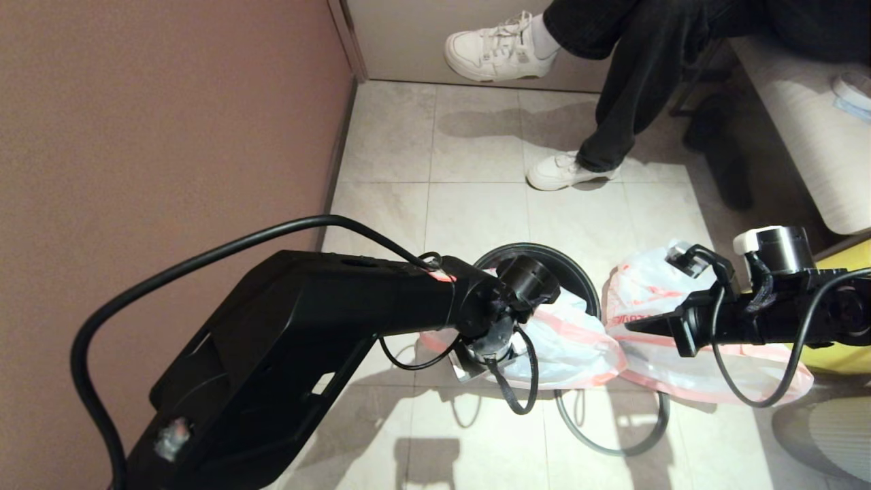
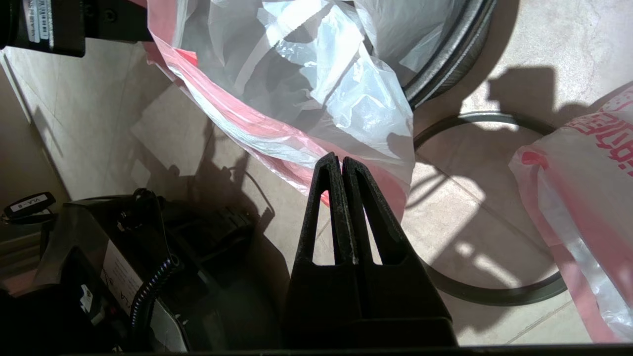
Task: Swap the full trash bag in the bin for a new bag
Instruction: Put the new garbage bag on the trash can
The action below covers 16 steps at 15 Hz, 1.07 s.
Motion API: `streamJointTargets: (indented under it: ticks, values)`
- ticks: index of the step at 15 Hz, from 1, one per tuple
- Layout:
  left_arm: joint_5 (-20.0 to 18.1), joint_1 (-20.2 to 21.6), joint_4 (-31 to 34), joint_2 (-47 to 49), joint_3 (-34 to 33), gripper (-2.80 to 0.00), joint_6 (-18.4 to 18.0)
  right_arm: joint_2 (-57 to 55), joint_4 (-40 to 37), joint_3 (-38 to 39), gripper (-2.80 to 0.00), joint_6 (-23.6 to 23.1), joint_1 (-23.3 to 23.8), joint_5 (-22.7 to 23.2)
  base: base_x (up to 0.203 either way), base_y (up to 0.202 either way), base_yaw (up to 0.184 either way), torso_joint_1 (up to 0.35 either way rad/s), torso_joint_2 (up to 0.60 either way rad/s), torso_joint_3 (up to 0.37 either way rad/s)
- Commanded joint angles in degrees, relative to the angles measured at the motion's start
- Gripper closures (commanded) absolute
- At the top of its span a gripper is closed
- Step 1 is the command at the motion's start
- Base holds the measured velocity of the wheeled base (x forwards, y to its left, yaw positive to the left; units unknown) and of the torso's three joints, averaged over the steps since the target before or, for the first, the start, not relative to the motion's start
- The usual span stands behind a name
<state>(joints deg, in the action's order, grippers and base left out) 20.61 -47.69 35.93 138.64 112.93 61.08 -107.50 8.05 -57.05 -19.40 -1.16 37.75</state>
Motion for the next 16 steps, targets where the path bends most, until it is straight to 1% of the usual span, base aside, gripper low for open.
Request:
streamJointTargets:
  ticks: [1, 2, 3, 5, 10, 14, 16]
  values:
    - [0.18, 0.61, -0.67, 0.53, 0.01, -2.80, 0.30, 0.01, -2.81, 0.01, 0.00, -0.12, 0.02, 0.22, 0.000, 0.000, 0.000, 0.000, 0.00, 0.000]
    - [0.21, 1.08, -1.59, 0.58, 0.01, -2.80, 0.05, 0.01, -3.52, 0.01, 0.00, -0.12, 0.04, 0.40, 0.000, 0.000, 0.000, 0.000, 0.00, 0.000]
    - [0.18, 1.66, -2.85, 0.43, 0.01, -2.80, -0.55, 0.01, -0.56, 0.01, 0.00, -0.12, 0.12, 1.02, 0.000, 0.000, 0.000, 0.000, 0.00, 0.000]
    - [0.13, 1.99, -4.87, -0.06, 0.01, -2.80, -1.88, -0.07, 0.13, 0.01, 0.00, -0.12, 0.11, 1.44, 0.000, 0.000, 0.000, 0.000, 0.00, 0.000]
    - [0.29, 2.16, -4.74, 1.86, 0.01, -2.80, -2.38, -0.08, 0.22, 0.01, 0.00, -0.12, 0.45, 1.44, 0.000, 0.000, 0.000, 0.000, 0.00, 0.000]
    - [1.45, 2.57, -4.97, 3.56, 0.01, -2.80, -2.64, -0.08, 0.22, 0.01, 0.00, -0.12, 0.54, 1.44, 0.000, 0.000, 0.000, 0.000, 0.00, 0.000]
    - [1.45, 2.78, -5.08, 3.56, 0.01, -2.80, -3.43, -0.08, 0.22, 0.01, 0.00, -0.20, 0.54, 1.53, 0.000, 0.000, 0.000, 0.000, 0.00, 0.000]
